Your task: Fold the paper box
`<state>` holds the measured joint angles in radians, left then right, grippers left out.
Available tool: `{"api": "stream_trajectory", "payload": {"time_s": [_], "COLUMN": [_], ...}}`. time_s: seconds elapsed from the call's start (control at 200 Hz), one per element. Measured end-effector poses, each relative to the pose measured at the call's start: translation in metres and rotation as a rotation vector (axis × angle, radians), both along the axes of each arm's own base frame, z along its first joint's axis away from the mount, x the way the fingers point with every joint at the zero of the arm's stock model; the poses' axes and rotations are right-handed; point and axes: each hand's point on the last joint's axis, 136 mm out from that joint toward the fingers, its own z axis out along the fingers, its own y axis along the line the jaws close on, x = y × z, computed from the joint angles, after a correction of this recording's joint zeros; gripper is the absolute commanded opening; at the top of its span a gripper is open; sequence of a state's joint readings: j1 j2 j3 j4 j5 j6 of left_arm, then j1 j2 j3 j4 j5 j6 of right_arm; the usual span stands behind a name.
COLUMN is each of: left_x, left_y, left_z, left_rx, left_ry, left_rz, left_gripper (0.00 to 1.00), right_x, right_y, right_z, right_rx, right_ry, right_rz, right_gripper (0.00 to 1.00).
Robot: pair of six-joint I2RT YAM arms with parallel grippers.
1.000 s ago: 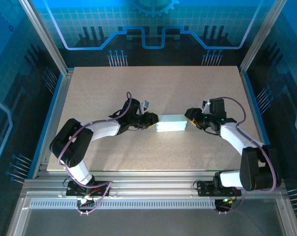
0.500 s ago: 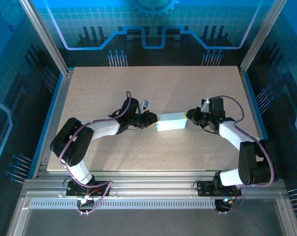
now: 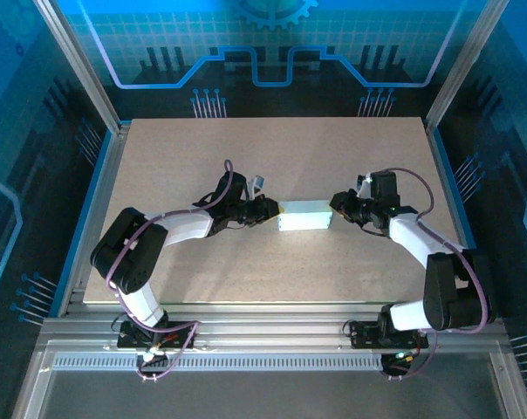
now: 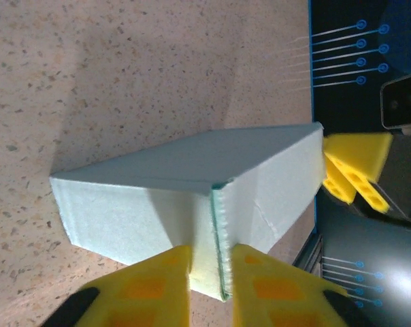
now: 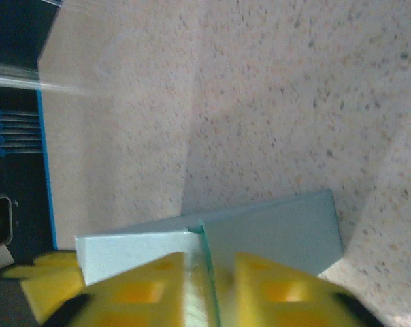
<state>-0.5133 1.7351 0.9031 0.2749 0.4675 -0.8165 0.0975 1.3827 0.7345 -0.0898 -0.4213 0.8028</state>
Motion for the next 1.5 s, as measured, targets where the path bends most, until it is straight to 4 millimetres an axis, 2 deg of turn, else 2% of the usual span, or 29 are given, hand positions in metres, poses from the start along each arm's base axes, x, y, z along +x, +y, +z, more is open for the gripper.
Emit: {"api": "stream_trajectory", "payload": {"time_s": [0.08, 0.225, 0.345, 0.4, 0.445, 0.53, 0.625, 0.79, 0.896, 1.016, 1.126, 1.211, 1.276, 1.396, 1.501], "left_x": [-0.001, -0.002, -0.004, -0.005, -0.007, -0.007, -0.003, 0.016, 0.021, 0.016, 0.021, 0.030, 0.032, 0.024, 0.012], "left_y": [0.002, 0.006, 0.009, 0.012, 0.013, 0.016, 0.018, 0.015, 0.009, 0.000, -0.012, -0.021, -0.024, -0.025, -0.024], "left_z": [-0.004, -0.008, -0.009, -0.010, -0.009, -0.001, 0.021, 0.076, 0.093, 0.087, 0.073, 0.061, 0.050, 0.031, 0.022], "left_rx": [0.024, 0.067, 0.106, 0.127, 0.142, 0.159, 0.175, 0.226, 0.275, 0.333, 0.375, 0.394, 0.405, 0.414, 0.408], "left_ry": [0.018, 0.057, 0.082, 0.092, 0.097, 0.069, -0.033, -0.327, -0.528, -0.694, -0.765, -0.783, -0.785, -0.768, -0.752], "left_rz": [0.007, 0.016, 0.013, 0.013, 0.011, 0.002, -0.019, -0.098, -0.211, -0.401, -0.561, -0.655, -0.711, -0.812, -0.877], "left_gripper": [0.48, 0.61, 0.76, 0.92, 0.99, 0.99, 0.99, 0.99, 0.99, 0.97, 0.88, 0.76, 0.72, 0.70, 0.67], "right_x": [-0.006, -0.007, -0.004, -0.005, -0.006, -0.008, -0.011, -0.015, -0.018, -0.021, -0.022, -0.024, -0.026, -0.029, -0.030], "right_y": [0.002, -0.001, -0.005, -0.007, -0.009, -0.012, -0.015, -0.016, -0.016, -0.018, -0.021, -0.023, -0.024, -0.028, -0.030], "right_z": [0.001, 0.017, 0.032, 0.035, 0.037, 0.037, 0.038, 0.041, 0.043, 0.047, 0.051, 0.053, 0.054, 0.056, 0.057], "right_rx": [-0.015, -0.045, -0.083, -0.104, -0.122, -0.159, -0.197, -0.250, -0.278, -0.307, -0.332, -0.345, -0.356, -0.378, -0.392], "right_ry": [0.009, -0.023, -0.072, -0.086, -0.095, -0.106, -0.122, -0.161, -0.179, -0.202, -0.220, -0.228, -0.232, -0.237, -0.240], "right_rz": [0.021, 0.027, 0.032, 0.034, 0.038, 0.049, 0.068, 0.110, 0.132, 0.140, 0.141, 0.143, 0.144, 0.141, 0.139], "right_gripper": [0.55, 0.71, 0.79, 0.82, 0.84, 0.88, 0.90, 0.90, 0.90, 0.90, 0.90, 0.90, 0.90, 0.90, 0.90]}}
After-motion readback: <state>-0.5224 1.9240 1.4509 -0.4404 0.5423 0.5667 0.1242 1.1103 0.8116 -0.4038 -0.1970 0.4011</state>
